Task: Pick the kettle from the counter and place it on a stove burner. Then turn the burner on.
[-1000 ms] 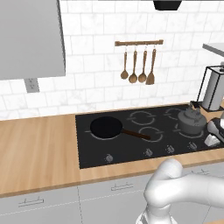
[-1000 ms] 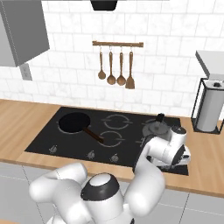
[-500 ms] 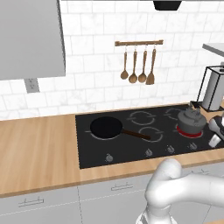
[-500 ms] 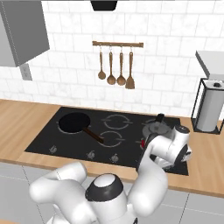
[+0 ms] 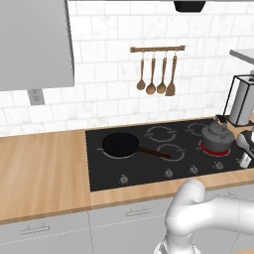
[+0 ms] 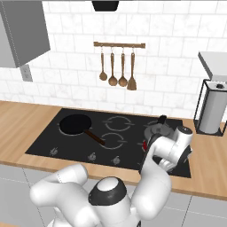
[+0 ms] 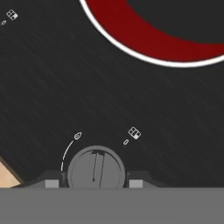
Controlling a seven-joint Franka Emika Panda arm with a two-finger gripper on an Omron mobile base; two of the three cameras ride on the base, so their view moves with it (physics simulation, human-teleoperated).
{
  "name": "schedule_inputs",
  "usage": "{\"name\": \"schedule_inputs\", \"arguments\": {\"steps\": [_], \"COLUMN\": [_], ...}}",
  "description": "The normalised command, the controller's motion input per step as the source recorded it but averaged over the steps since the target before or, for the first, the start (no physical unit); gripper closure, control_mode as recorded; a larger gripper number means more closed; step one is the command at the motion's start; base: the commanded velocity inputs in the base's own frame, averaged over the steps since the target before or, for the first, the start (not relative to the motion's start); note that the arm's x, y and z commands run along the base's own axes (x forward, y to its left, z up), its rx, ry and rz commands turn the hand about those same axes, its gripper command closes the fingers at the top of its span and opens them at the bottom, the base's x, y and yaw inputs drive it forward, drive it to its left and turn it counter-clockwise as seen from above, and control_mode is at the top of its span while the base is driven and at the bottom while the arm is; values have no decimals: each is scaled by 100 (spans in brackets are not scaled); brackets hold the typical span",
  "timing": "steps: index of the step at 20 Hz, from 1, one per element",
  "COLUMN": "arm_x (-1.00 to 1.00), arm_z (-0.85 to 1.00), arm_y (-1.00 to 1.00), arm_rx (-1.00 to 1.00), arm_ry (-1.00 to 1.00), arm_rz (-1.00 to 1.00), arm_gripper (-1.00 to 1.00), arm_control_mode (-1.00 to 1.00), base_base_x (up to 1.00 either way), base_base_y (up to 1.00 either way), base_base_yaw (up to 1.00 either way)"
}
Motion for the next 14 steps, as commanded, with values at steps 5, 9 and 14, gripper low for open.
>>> {"name": "schedule_inputs", "arguments": {"steps": [5,9,14], "arm_x": [0,0,0], "arm_z": [-12,-13,-11], "arm_y": [7,18,29], "arm_rx": [0,0,0], "arm_ry": [0,0,0], "arm_rz": [9,10,15], "arm_gripper": [100,100,100], "arm_control_mode": [-100,-100,-100], "base_base_x": [0,0,0], "base_base_y": [0,0,0], "base_base_yaw": [0,0,0]}}
